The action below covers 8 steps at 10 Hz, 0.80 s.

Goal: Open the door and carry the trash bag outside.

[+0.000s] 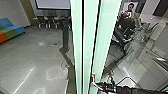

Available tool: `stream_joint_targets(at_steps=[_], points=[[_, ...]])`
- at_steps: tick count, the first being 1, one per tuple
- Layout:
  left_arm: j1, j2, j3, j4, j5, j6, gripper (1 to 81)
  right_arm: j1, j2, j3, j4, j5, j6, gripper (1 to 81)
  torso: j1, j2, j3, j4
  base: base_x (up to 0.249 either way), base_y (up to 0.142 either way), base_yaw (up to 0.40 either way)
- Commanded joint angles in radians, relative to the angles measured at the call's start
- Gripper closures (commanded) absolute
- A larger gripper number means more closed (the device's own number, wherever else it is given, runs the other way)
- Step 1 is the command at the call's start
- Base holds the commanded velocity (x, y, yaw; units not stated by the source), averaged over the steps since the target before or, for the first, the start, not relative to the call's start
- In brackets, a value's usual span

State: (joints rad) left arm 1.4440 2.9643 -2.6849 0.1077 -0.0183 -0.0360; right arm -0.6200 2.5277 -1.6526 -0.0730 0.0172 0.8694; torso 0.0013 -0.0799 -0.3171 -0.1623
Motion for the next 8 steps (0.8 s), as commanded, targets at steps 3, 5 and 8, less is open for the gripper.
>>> stream_joint_targets(at_steps=[3,5,8], points=[[-0.024,-0.007,0.003,-0.006,0.067,-0.007,81.1,0.252,-0.090,-0.274,0.082,0.093,0.099,1.0,0.000,0.000,0.000,0.000,0.000,0.000,0.000],[-0.023,-0.008,0.003,-0.011,0.067,-0.007,81.1,0.274,-0.077,-0.277,0.088,0.087,0.102,1.0,-0.001,0.000,0.000,0.000,0.000,0.000,0.000],[-0.023,-0.008,0.003,-0.017,0.067,-0.007,81.1,0.285,-0.037,-0.305,0.101,0.087,0.103,1.0,0.000,0.000,0.000,0.000,0.000,0.000,0.000]])
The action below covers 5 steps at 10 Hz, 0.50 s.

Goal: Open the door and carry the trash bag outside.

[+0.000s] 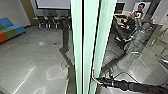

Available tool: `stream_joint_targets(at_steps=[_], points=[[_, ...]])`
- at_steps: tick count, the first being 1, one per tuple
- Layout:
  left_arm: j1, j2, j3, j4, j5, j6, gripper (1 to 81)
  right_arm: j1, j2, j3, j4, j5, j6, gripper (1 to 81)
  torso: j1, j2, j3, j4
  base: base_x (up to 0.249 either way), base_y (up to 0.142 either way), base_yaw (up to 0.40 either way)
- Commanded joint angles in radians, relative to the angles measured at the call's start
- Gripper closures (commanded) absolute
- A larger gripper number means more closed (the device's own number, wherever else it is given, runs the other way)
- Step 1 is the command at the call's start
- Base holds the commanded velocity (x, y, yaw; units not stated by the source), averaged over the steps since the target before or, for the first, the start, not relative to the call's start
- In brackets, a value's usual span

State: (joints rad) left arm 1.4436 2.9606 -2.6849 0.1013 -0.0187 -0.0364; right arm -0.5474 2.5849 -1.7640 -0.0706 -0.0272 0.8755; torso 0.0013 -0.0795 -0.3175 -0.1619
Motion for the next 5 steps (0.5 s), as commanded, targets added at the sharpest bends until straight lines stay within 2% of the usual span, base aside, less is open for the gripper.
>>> stream_joint_targets(at_steps=[1,5], points=[[-0.022,-0.004,0.003,-0.011,0.068,-0.007,81.1,0.215,-0.089,-0.207,0.098,0.133,0.102,1.0,0.000,0.000,0.000,0.000,0.000,0.000,0.000],[-0.022,-0.003,0.008,-0.008,0.069,-0.007,81.1,0.231,-0.059,-0.264,0.098,0.132,0.106,1.0,0.000,0.000,-0.001,0.000,0.000,0.000,0.000]])
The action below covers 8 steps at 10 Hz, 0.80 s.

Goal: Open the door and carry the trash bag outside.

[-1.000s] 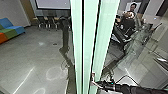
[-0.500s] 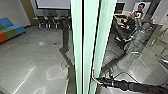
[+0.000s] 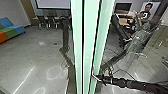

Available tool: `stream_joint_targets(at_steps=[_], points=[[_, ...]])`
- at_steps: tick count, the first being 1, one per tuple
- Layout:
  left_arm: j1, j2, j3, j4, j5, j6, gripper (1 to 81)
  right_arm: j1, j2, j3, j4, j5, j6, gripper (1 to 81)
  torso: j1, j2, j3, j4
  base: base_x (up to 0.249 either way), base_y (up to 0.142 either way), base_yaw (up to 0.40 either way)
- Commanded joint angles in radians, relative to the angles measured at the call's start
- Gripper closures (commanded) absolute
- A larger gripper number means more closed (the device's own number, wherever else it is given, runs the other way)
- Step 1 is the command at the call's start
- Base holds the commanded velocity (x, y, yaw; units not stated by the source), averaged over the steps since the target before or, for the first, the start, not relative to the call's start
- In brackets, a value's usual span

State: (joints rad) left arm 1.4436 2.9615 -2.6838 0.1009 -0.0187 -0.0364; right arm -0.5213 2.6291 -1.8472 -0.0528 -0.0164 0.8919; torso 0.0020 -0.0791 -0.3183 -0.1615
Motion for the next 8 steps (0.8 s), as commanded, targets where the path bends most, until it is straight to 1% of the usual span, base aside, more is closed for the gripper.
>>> stream_joint_targets(at_steps=[1,2,7,8], points=[[-0.022,-0.004,0.007,-0.007,0.074,-0.007,81.1,0.207,-0.096,-0.188,0.079,0.121,0.090,1.0,0.000,0.000,0.000,0.000,0.000,0.000,0.000],[-0.022,-0.004,0.007,-0.007,0.080,-0.007,81.1,0.209,-0.096,-0.188,0.079,0.121,0.090,1.0,0.000,0.000,0.000,0.000,0.000,0.000,0.000],[-0.022,-0.002,0.009,-0.007,0.080,-0.007,81.1,0.212,-0.111,-0.191,0.080,0.121,0.090,1.0,-0.002,0.000,0.000,0.000,0.080,0.000,0.000],[-0.022,-0.002,0.009,-0.009,0.082,-0.007,81.1,0.217,-0.119,-0.190,0.082,0.121,0.090,1.0,-0.001,0.000,0.000,0.000,0.000,0.000,0.000]])
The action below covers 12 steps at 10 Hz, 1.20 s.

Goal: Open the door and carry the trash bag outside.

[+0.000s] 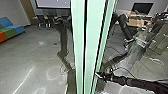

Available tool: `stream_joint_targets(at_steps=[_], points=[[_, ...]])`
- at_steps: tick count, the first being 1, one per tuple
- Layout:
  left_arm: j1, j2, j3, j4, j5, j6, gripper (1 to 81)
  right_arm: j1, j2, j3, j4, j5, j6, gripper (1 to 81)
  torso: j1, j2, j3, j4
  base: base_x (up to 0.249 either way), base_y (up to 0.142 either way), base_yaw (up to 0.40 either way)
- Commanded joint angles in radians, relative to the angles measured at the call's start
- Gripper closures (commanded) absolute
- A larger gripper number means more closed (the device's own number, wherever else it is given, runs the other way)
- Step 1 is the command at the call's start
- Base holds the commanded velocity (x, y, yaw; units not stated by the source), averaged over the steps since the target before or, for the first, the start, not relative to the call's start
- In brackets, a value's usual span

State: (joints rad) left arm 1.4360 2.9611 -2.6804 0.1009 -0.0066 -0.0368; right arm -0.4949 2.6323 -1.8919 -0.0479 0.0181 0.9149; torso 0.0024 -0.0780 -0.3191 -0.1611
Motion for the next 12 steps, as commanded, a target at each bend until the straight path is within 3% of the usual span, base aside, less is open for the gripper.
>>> stream_joint_targets(at_steps=[1,8,10,12], points=[[-0.015,-0.002,0.005,-0.009,0.071,-0.006,81.1,0.190,-0.128,-0.147,0.075,0.086,0.067,1.0,0.000,0.000,0.000,0.000,0.000,0.000,0.000],[-0.012,-0.002,0.005,-0.009,0.071,-0.006,81.1,0.242,-0.161,-0.168,0.056,0.080,0.067,1.0,0.002,0.002,-0.001,0.000,0.000,0.000,0.000],[-0.012,0.001,0.005,-0.009,0.071,-0.006,81.1,0.270,-0.150,-0.171,0.011,0.028,0.065,1.0,0.003,0.002,-0.001,0.000,0.000,0.000,0.000],[-0.009,0.003,0.005,-0.007,0.069,-0.006,81.1,0.331,-0.154,-0.179,-0.128,-0.116,0.062,1.0,0.003,0.002,-0.001,0.000,0.000,0.000,0.000]])
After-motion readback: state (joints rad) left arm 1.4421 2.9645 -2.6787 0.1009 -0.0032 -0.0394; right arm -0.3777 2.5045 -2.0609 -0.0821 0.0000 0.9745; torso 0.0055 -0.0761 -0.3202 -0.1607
